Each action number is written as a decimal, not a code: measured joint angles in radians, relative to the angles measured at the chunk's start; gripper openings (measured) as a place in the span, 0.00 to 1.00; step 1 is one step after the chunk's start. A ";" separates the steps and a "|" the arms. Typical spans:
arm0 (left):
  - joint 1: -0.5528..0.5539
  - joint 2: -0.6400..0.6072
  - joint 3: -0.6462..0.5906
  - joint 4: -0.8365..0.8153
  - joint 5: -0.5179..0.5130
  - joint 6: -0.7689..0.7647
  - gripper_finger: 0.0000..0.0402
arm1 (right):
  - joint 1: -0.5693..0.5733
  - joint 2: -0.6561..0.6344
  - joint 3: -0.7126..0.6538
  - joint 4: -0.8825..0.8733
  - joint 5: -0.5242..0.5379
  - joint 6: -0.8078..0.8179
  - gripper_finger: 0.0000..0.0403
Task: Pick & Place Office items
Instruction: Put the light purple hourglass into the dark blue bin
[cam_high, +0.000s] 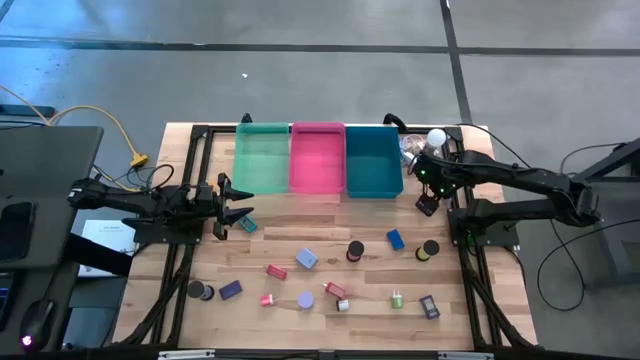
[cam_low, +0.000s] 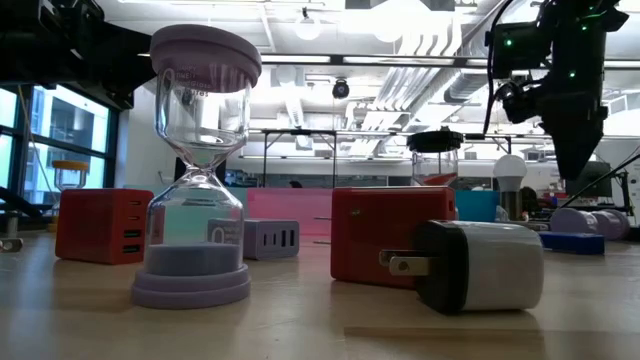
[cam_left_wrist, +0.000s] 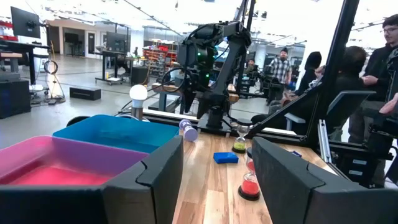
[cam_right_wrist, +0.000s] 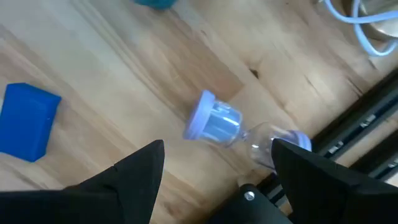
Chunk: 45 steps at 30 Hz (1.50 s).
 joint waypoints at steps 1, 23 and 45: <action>0.000 0.000 0.000 0.000 0.000 0.000 0.46 | 0.000 0.000 0.000 0.000 -0.009 -0.003 0.71; 0.000 0.000 0.000 0.001 0.000 0.010 0.46 | 0.273 0.107 0.093 0.081 0.046 -0.047 0.71; 0.000 0.000 0.000 0.000 0.000 0.001 0.46 | 0.231 0.299 0.214 -0.180 0.223 -0.519 0.71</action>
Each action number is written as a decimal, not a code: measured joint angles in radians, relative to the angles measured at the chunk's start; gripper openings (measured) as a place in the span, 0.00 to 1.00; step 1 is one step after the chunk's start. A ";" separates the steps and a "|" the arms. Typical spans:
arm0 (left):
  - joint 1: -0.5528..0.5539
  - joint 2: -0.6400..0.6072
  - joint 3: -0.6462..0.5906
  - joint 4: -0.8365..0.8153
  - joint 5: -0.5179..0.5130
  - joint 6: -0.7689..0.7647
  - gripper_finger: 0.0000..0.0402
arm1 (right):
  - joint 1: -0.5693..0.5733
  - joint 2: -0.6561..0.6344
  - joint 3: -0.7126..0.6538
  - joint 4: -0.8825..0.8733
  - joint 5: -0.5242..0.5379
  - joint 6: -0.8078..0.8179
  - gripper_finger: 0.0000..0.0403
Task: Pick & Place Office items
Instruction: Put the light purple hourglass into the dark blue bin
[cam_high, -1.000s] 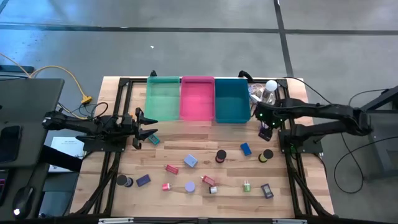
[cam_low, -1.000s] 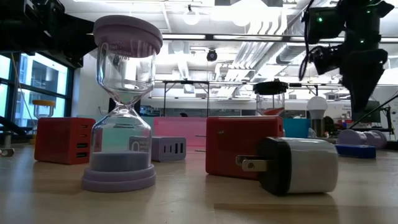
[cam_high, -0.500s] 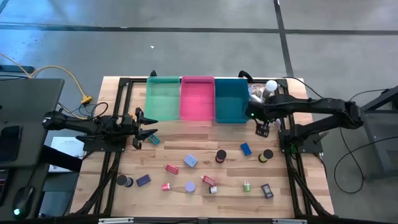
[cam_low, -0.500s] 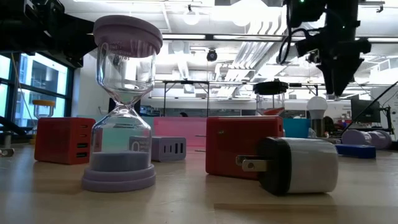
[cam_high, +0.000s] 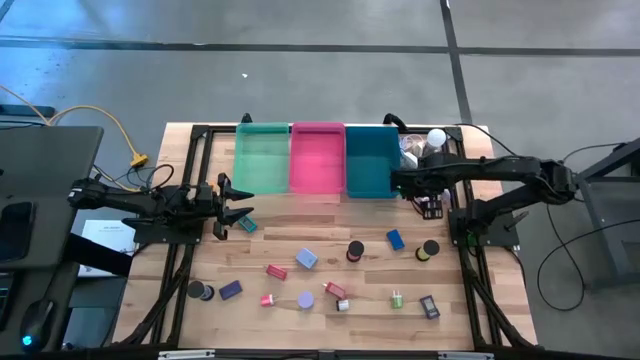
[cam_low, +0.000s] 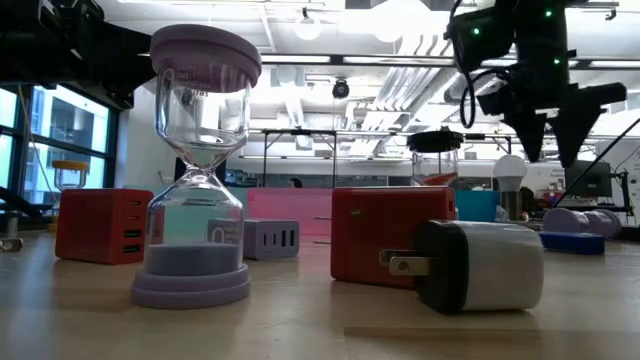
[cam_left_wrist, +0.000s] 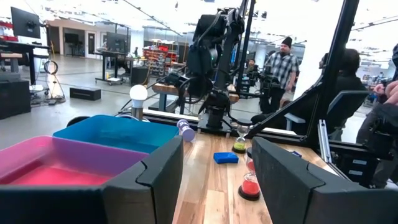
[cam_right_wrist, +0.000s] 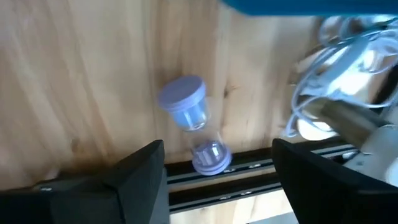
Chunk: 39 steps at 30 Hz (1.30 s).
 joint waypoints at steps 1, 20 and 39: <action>0.000 0.000 0.000 0.000 0.000 -0.001 0.46 | 0.000 0.000 -0.012 0.008 -0.016 0.000 0.71; 0.000 0.000 0.000 0.000 0.000 -0.001 0.46 | 0.000 0.000 -0.200 0.198 -0.053 -0.045 0.71; 0.000 0.000 0.000 -0.001 0.000 -0.001 0.46 | 0.000 0.000 -0.329 0.379 -0.010 -0.104 0.71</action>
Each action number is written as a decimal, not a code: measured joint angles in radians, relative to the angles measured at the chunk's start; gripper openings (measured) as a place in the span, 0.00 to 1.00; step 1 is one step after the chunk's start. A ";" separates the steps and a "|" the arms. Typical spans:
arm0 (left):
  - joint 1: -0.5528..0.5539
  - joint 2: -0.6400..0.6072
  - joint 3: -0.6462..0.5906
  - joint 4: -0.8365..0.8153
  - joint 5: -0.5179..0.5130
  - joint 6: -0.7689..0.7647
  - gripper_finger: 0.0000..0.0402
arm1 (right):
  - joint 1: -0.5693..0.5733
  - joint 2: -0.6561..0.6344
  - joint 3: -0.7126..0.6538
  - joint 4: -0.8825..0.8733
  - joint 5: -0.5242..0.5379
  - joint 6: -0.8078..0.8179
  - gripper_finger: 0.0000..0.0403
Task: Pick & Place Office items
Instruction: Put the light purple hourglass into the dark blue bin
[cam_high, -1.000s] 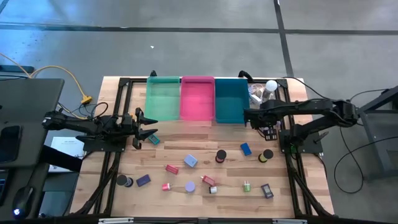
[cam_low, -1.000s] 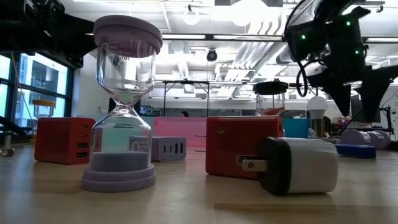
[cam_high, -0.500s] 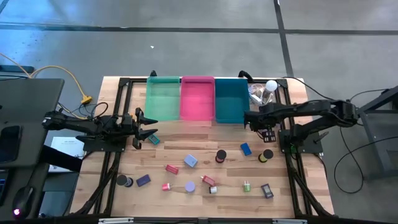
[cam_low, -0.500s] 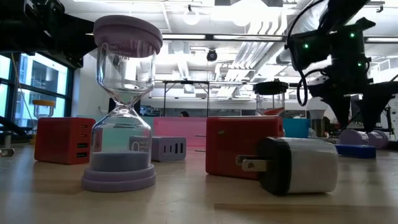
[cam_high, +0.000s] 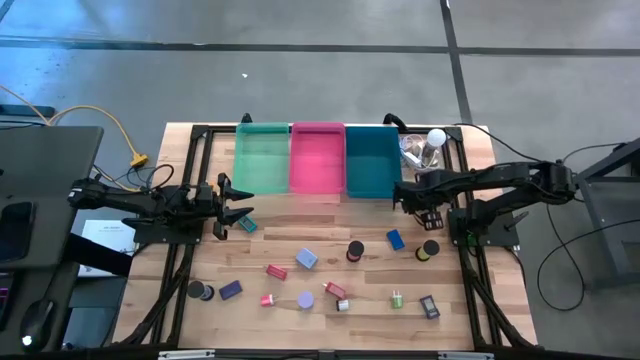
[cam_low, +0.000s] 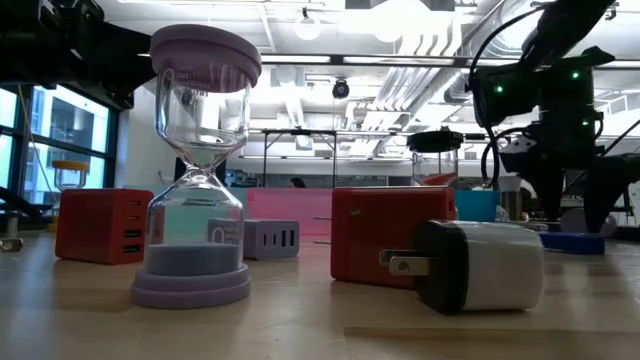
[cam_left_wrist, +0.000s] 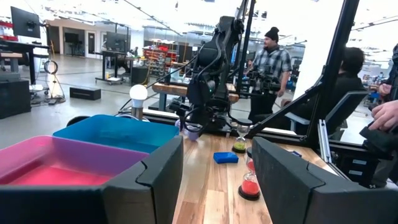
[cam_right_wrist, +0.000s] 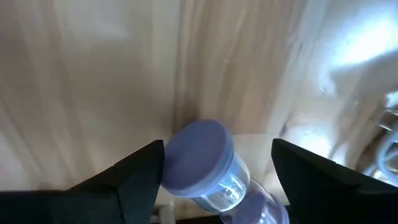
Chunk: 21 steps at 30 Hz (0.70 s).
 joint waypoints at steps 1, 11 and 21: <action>0.000 0.000 0.000 0.000 0.000 0.000 0.46 | 0.000 0.000 0.000 -0.003 0.007 -0.005 0.70; 0.000 0.000 0.000 0.000 0.000 0.000 0.46 | 0.000 0.000 0.000 -0.056 0.014 -0.015 0.62; 0.000 0.000 0.000 0.000 0.000 0.002 0.46 | 0.000 0.000 0.000 -0.027 0.041 -0.013 0.62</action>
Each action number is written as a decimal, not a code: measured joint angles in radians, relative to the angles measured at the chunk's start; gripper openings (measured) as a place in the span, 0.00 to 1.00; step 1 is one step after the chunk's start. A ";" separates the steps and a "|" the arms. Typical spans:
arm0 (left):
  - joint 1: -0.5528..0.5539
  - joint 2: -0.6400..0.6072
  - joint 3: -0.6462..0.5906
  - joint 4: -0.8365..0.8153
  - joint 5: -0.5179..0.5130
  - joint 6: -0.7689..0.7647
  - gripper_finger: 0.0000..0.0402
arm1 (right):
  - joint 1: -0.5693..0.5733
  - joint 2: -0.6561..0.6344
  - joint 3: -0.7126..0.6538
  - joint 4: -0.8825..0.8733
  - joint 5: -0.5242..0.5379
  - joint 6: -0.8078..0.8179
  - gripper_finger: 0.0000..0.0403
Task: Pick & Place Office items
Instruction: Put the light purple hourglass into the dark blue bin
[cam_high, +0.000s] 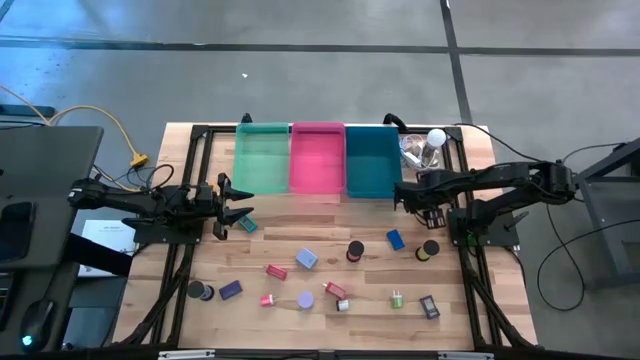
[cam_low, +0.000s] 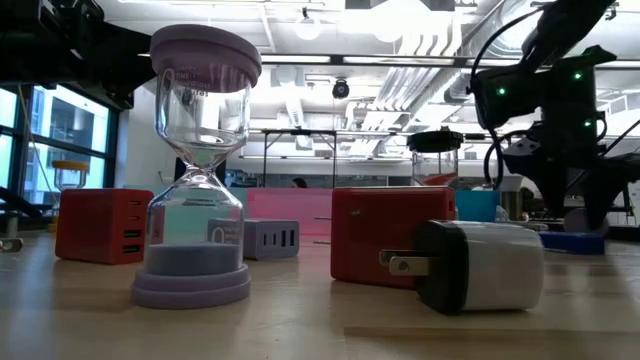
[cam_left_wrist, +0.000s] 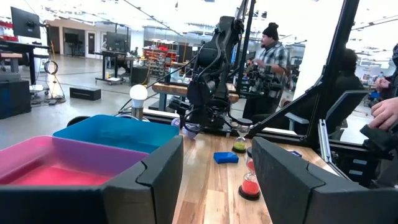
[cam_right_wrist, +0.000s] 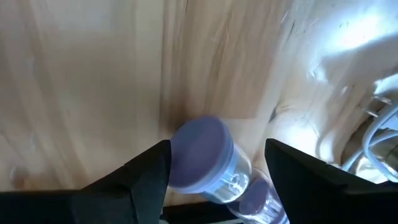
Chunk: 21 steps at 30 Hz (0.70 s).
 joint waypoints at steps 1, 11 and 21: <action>0.000 0.000 0.000 0.000 0.000 0.000 0.46 | 0.000 0.000 0.000 0.005 0.000 0.000 0.62; 0.000 0.000 0.000 0.000 0.000 0.005 0.46 | 0.007 0.000 0.000 0.030 -0.025 0.039 0.62; 0.000 0.000 0.000 0.000 0.000 0.006 0.46 | 0.119 -0.001 0.002 -0.089 0.051 -0.160 0.62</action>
